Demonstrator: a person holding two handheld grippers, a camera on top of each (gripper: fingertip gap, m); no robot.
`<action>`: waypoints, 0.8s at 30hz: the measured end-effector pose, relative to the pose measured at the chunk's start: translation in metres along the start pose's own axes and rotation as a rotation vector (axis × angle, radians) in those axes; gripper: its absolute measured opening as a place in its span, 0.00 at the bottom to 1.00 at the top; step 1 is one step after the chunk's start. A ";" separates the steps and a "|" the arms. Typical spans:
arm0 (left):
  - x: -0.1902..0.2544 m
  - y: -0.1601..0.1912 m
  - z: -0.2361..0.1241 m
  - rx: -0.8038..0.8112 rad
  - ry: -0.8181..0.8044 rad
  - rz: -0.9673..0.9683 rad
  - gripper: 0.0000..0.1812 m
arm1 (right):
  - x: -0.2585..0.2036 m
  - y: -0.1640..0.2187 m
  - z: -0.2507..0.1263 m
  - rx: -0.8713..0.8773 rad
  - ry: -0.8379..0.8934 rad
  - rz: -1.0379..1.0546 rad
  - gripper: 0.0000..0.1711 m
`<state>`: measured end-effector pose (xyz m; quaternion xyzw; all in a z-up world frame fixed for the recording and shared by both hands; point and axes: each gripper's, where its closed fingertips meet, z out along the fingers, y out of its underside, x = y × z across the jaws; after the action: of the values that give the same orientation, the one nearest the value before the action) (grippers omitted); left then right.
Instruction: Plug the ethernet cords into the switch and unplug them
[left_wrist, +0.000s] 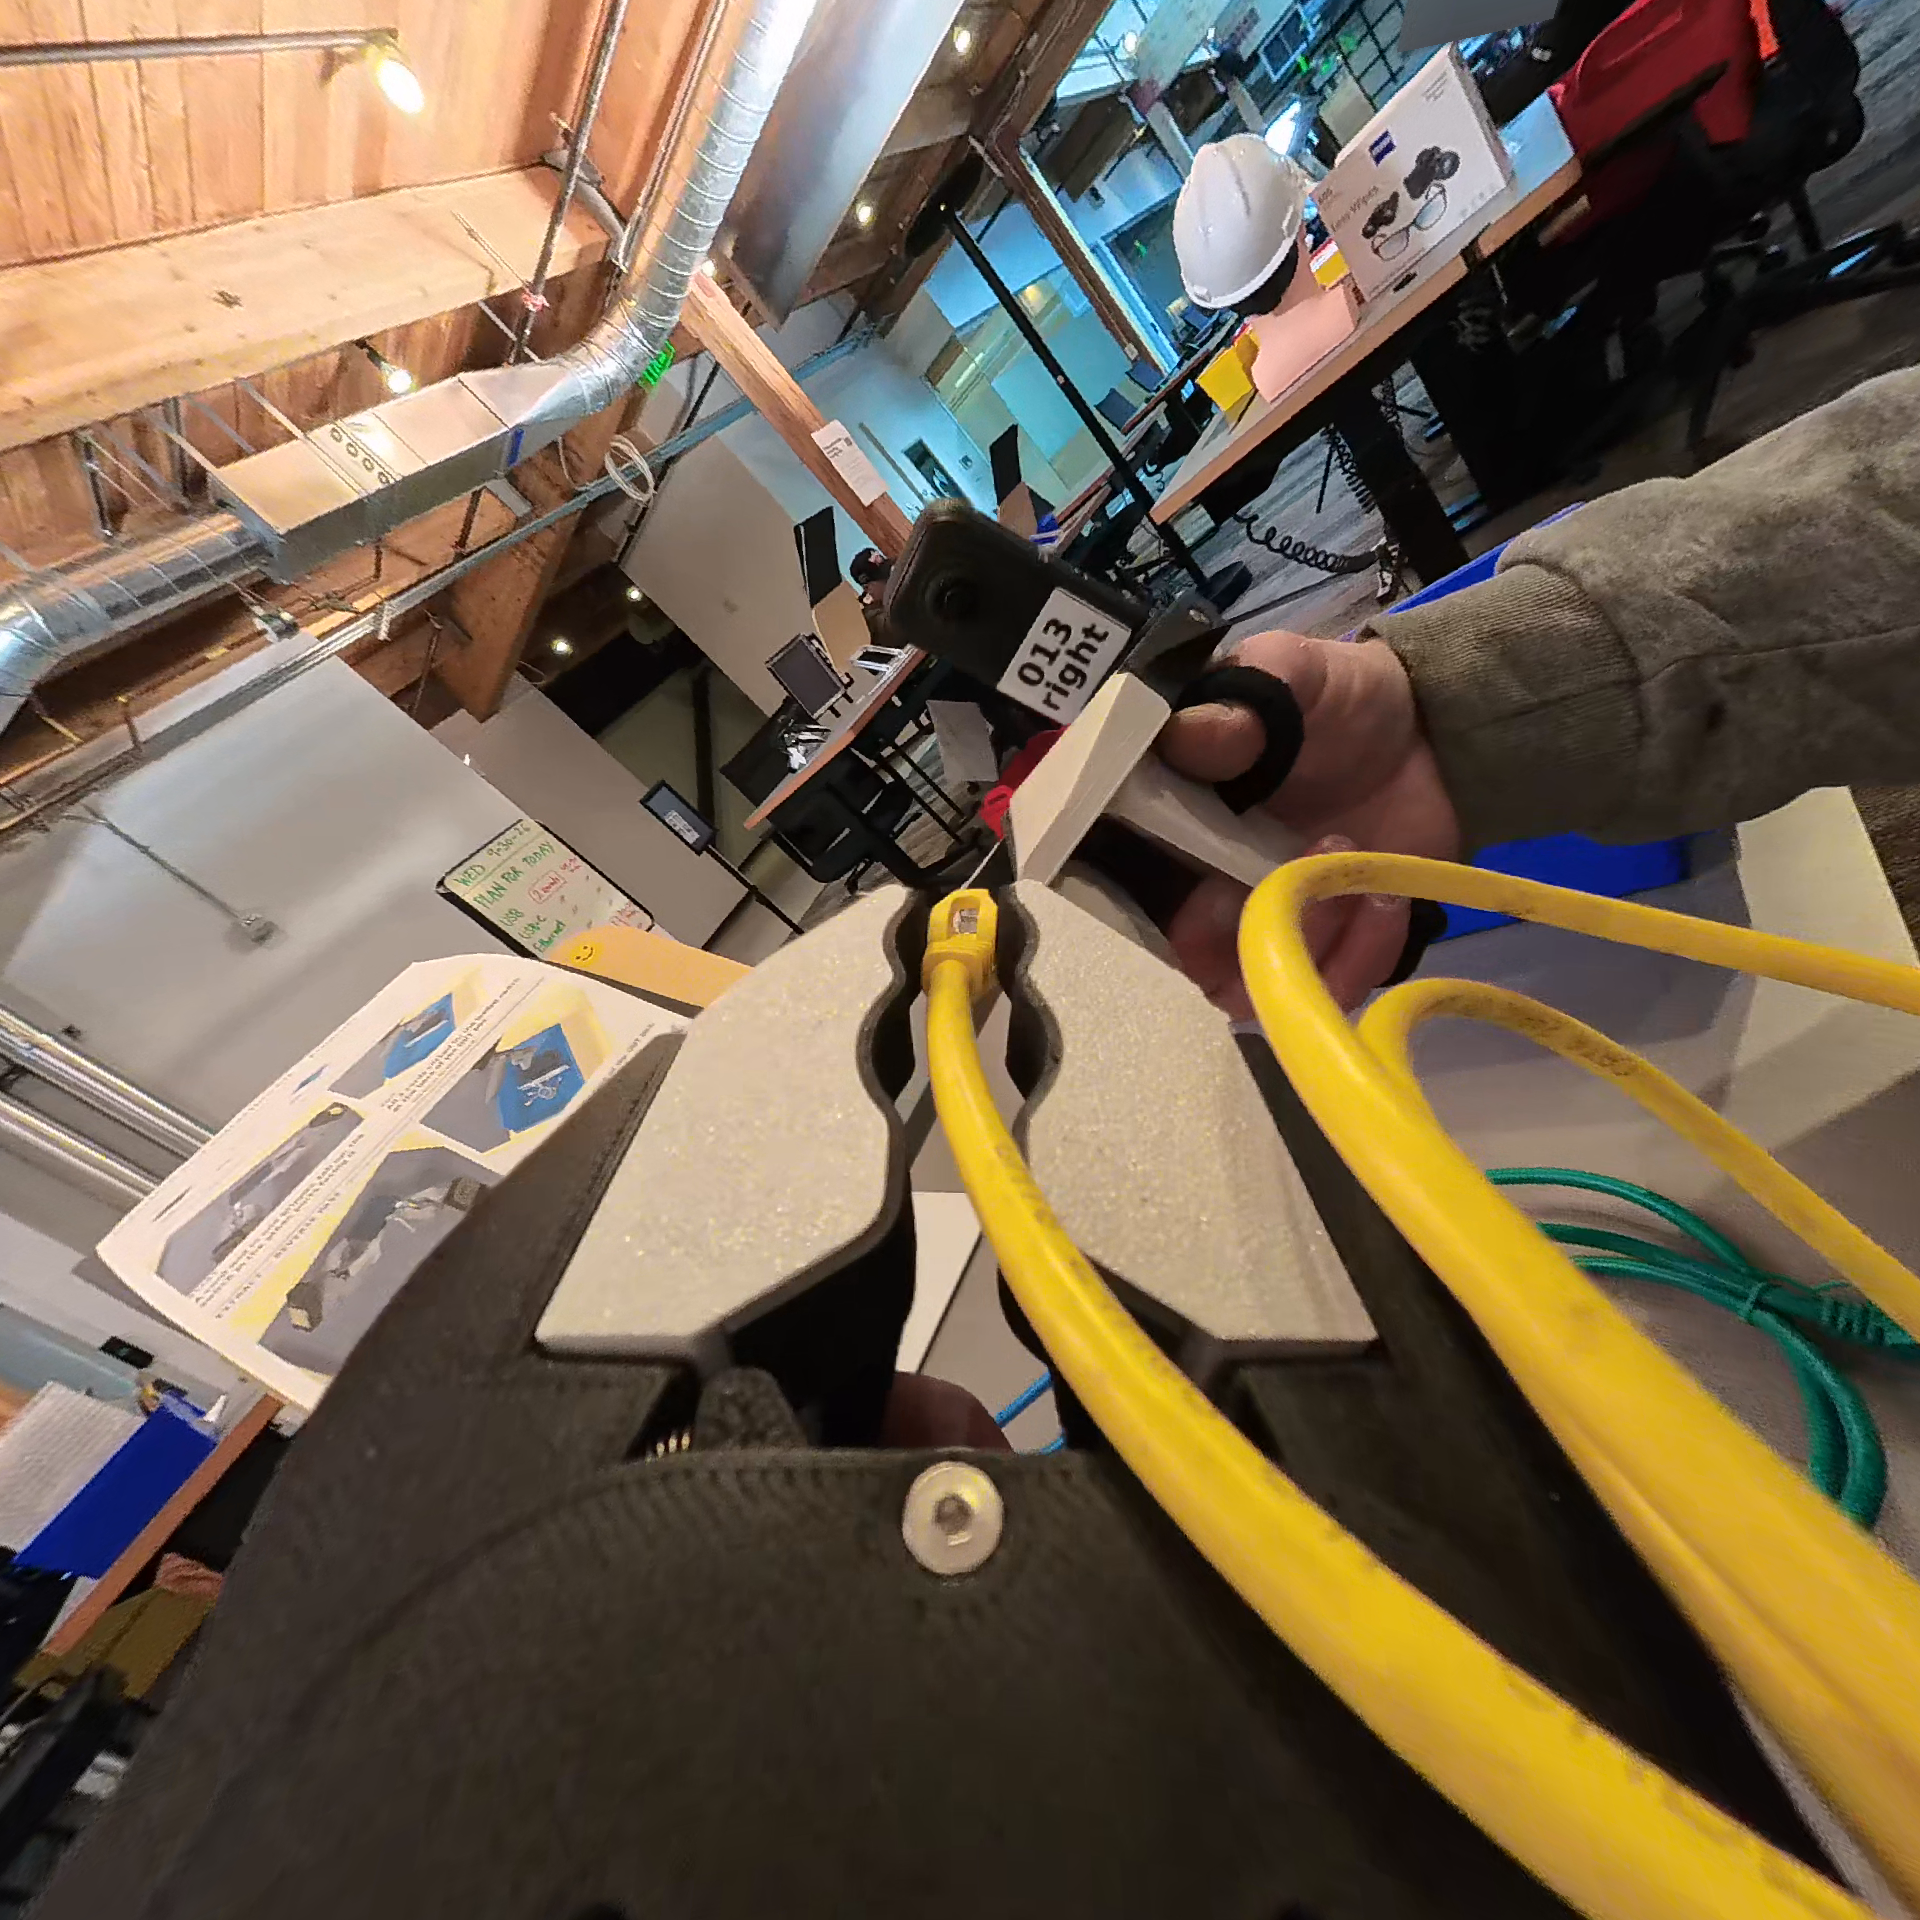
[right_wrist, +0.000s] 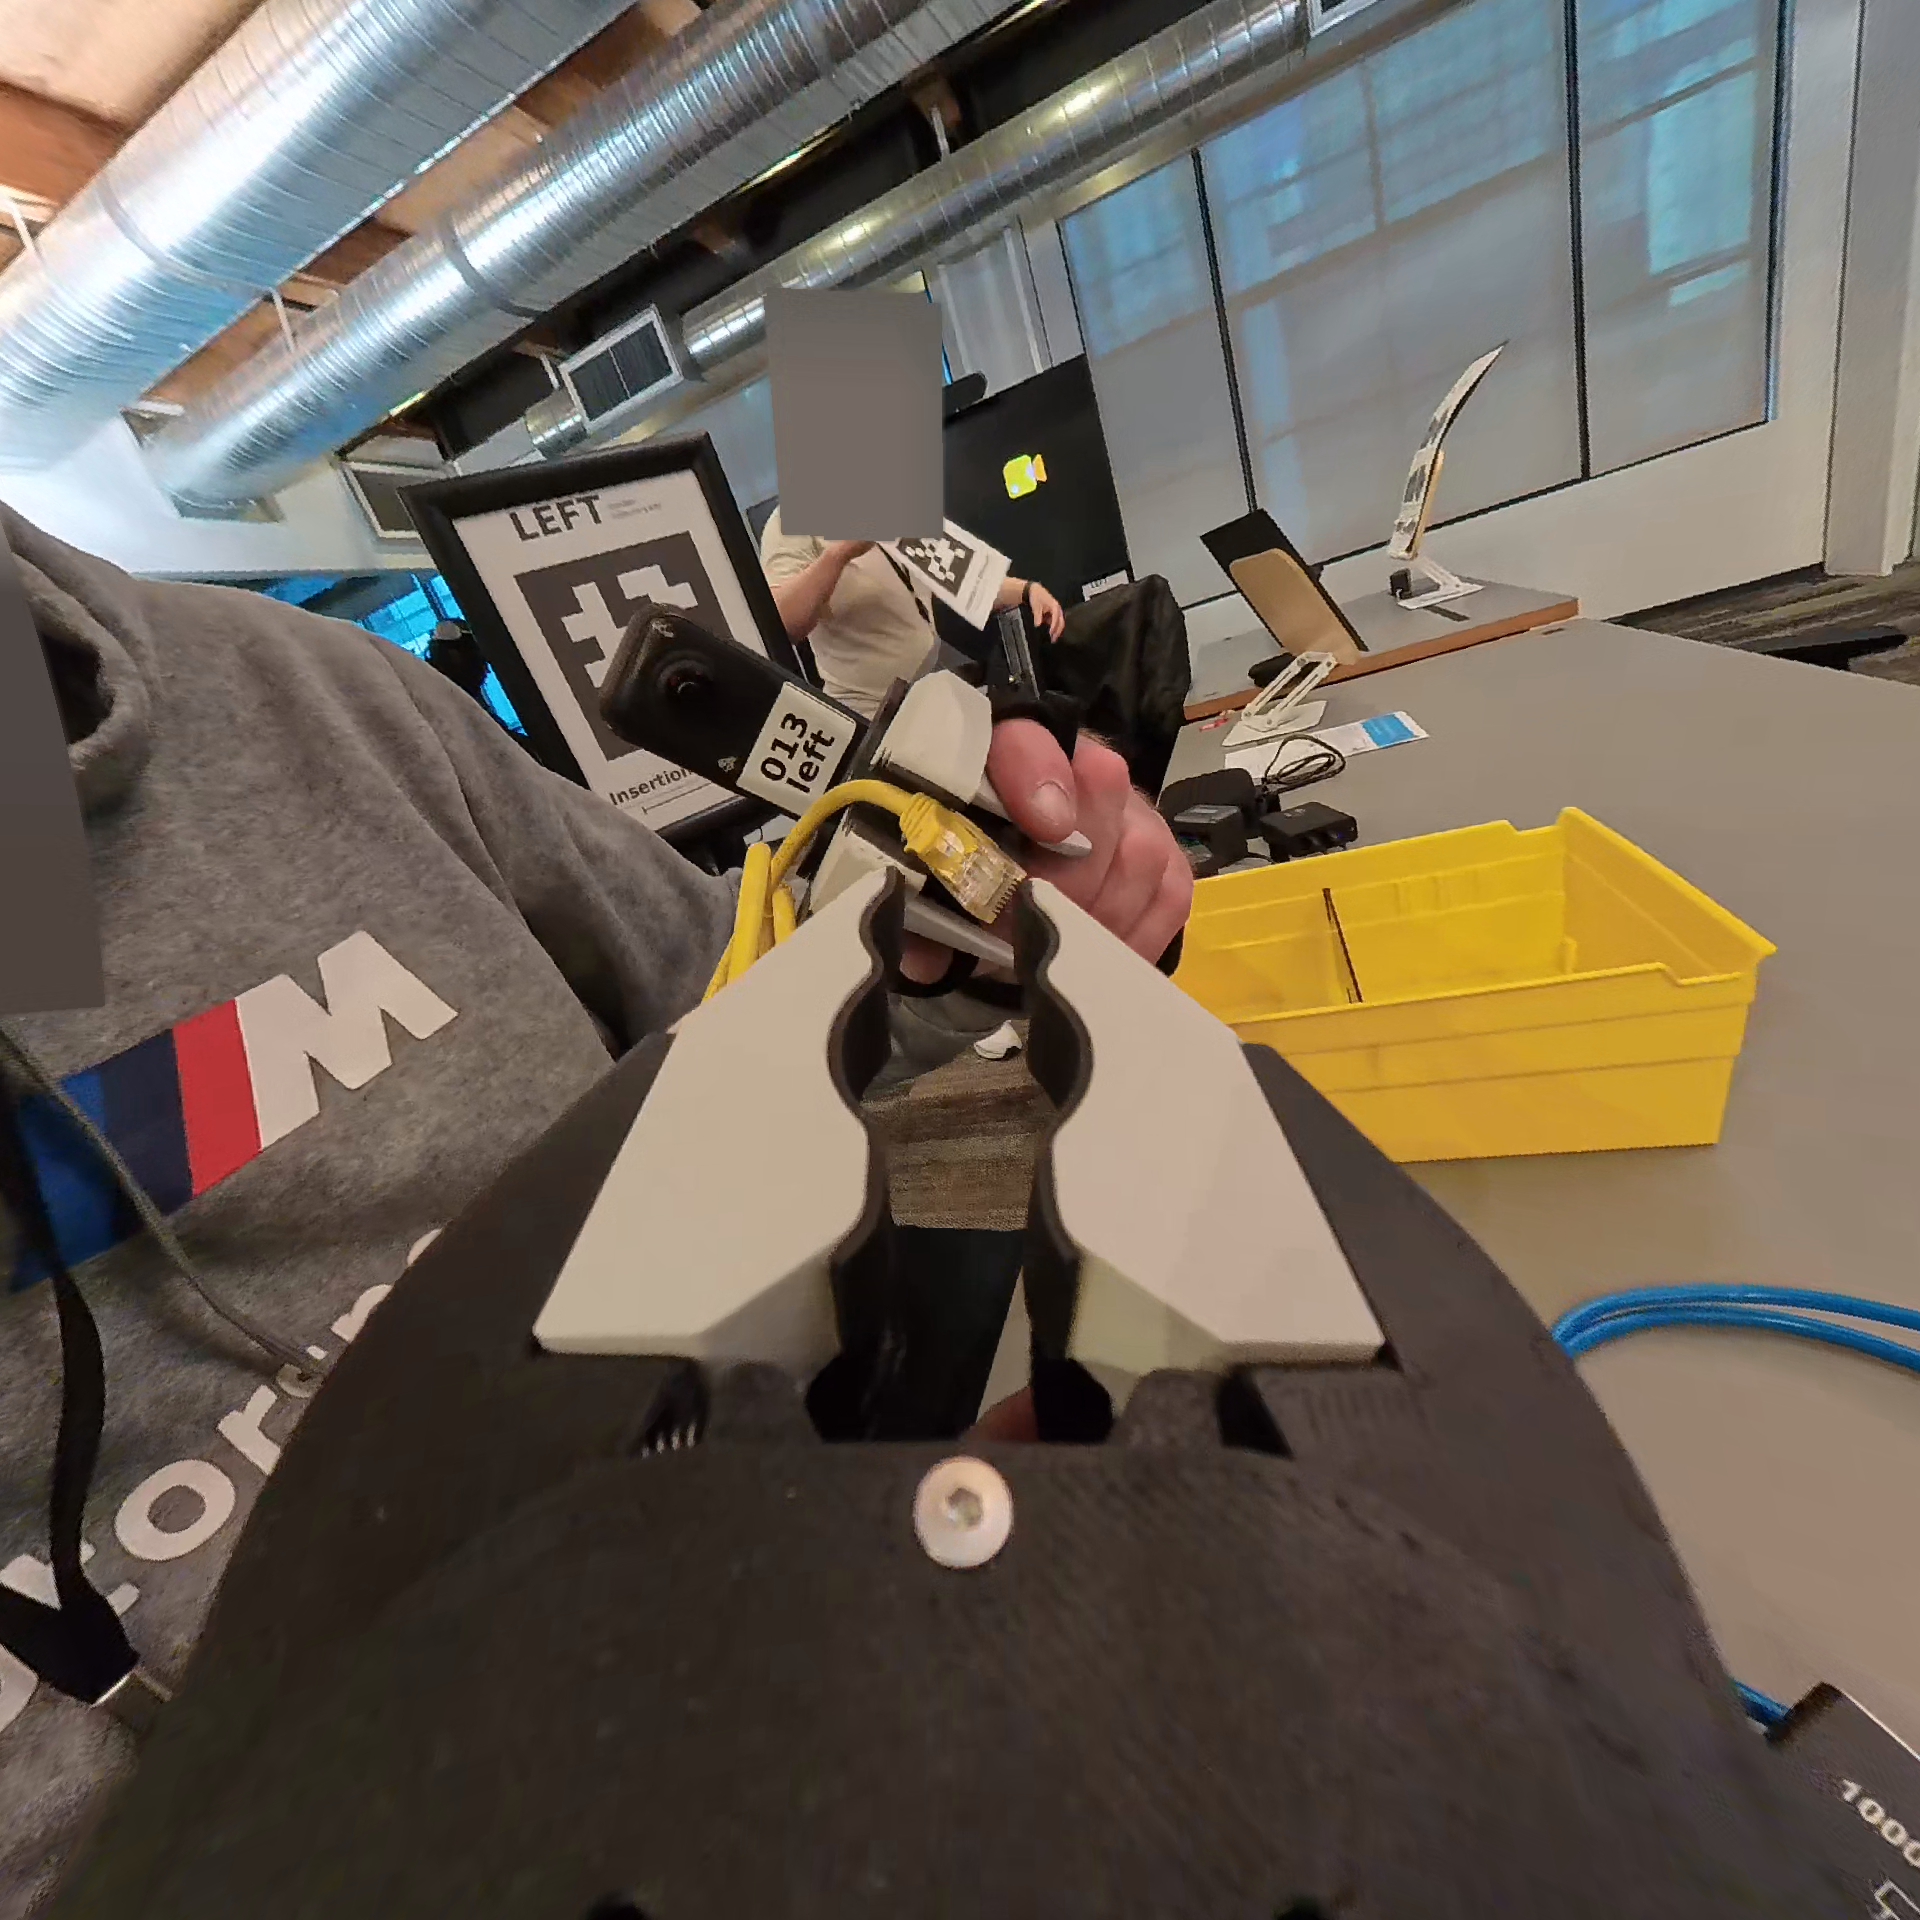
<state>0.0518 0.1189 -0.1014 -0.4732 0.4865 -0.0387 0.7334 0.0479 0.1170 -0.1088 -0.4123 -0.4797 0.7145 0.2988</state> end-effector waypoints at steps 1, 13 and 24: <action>0.000 0.000 0.000 0.000 -0.002 0.003 0.07 | 0.000 0.000 0.000 0.002 -0.002 0.003 0.10; 0.000 0.001 0.002 -0.018 -0.038 0.069 0.07 | 0.001 -0.002 -0.001 0.017 -0.005 0.024 0.11; -0.002 0.003 0.002 -0.025 -0.046 0.072 0.07 | 0.003 -0.002 -0.001 0.016 0.011 0.024 0.13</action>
<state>0.0513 0.1230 -0.1026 -0.4652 0.4865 0.0047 0.7395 0.0471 0.1203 -0.1076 -0.4197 -0.4675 0.7193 0.2963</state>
